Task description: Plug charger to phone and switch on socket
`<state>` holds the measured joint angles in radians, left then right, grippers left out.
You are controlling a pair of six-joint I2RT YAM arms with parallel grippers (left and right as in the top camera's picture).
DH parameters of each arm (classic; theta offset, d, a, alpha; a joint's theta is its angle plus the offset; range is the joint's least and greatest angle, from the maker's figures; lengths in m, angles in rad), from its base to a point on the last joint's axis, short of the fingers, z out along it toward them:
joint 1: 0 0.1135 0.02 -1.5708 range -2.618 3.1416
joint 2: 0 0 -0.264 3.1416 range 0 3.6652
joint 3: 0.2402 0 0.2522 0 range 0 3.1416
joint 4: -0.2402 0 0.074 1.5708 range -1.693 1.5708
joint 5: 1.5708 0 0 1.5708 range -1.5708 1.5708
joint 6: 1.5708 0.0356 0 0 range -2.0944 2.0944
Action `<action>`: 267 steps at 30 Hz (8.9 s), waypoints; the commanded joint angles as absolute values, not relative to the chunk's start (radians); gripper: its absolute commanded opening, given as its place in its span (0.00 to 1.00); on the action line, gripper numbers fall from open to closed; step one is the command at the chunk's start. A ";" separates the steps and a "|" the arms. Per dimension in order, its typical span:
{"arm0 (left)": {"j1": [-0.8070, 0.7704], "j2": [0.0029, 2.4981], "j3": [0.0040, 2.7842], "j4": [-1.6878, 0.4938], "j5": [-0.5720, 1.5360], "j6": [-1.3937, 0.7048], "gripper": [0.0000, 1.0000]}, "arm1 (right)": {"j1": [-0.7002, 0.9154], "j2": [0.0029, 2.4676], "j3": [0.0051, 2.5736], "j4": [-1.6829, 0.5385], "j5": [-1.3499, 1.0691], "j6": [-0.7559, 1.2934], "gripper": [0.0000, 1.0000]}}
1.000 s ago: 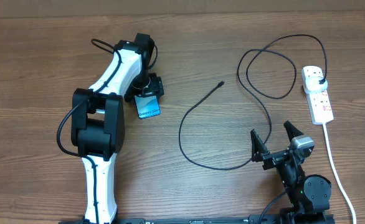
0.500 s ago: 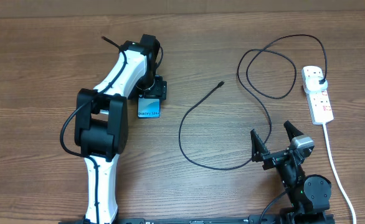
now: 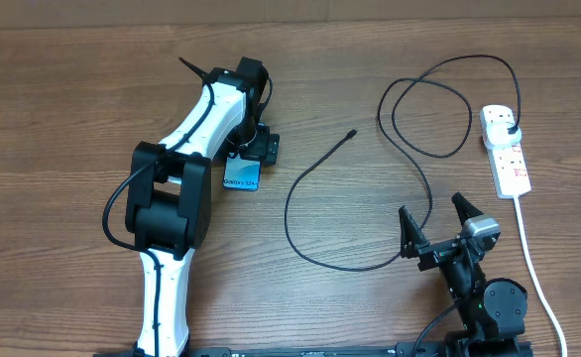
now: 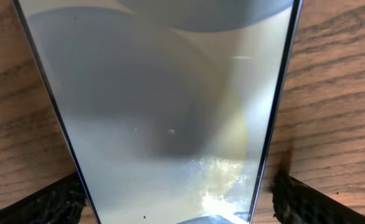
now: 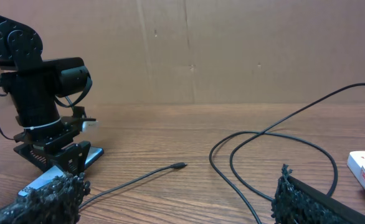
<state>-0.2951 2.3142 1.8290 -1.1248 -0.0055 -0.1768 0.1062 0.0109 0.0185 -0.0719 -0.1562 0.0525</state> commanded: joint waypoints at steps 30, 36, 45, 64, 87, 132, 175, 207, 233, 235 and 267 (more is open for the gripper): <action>-0.293 2.334 1.807 -1.073 -0.009 -0.203 0.75 | 0.112 0.003 0.008 -0.069 -0.150 0.055 1.00; -0.263 2.334 1.905 -1.172 -0.007 -0.267 0.73 | 0.112 0.003 0.008 -0.069 -0.150 0.055 1.00; -0.253 2.334 2.101 -1.318 0.042 -0.316 0.74 | 0.112 0.003 0.008 -0.069 -0.150 0.055 1.00; -0.253 2.334 2.250 -1.443 0.261 -0.499 0.73 | 0.112 0.003 0.008 -0.069 -0.139 0.055 1.00; -0.198 2.334 2.250 -1.494 0.531 -0.540 0.75 | 0.112 0.003 0.008 -0.069 -0.142 0.055 1.00; -0.097 2.334 2.250 -1.671 1.105 -0.808 0.66 | 0.112 0.003 0.008 -0.069 -0.142 0.055 1.00; -0.100 2.334 2.250 -1.596 0.206 -0.762 0.68 | 0.111 0.361 0.242 -0.215 -0.171 0.446 1.00; -0.105 2.334 2.250 -1.596 0.236 -0.763 0.70 | 0.111 1.309 1.222 -0.597 -0.545 0.445 0.96; -0.105 2.334 2.250 -1.596 0.237 -0.764 0.70 | 0.113 1.881 1.491 -0.750 -0.456 0.741 0.57; -0.105 2.334 2.250 -1.596 0.237 -0.764 0.70 | 0.113 1.888 1.491 -0.751 -0.457 0.741 0.56; -0.105 2.334 2.250 -1.597 0.374 -0.775 0.70 | 0.123 1.944 1.491 -0.762 -0.446 0.740 0.56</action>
<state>-0.1028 2.3383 2.2208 -1.5929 0.3023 -0.7792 0.1192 1.9442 1.4960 -0.7597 -0.4553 0.7334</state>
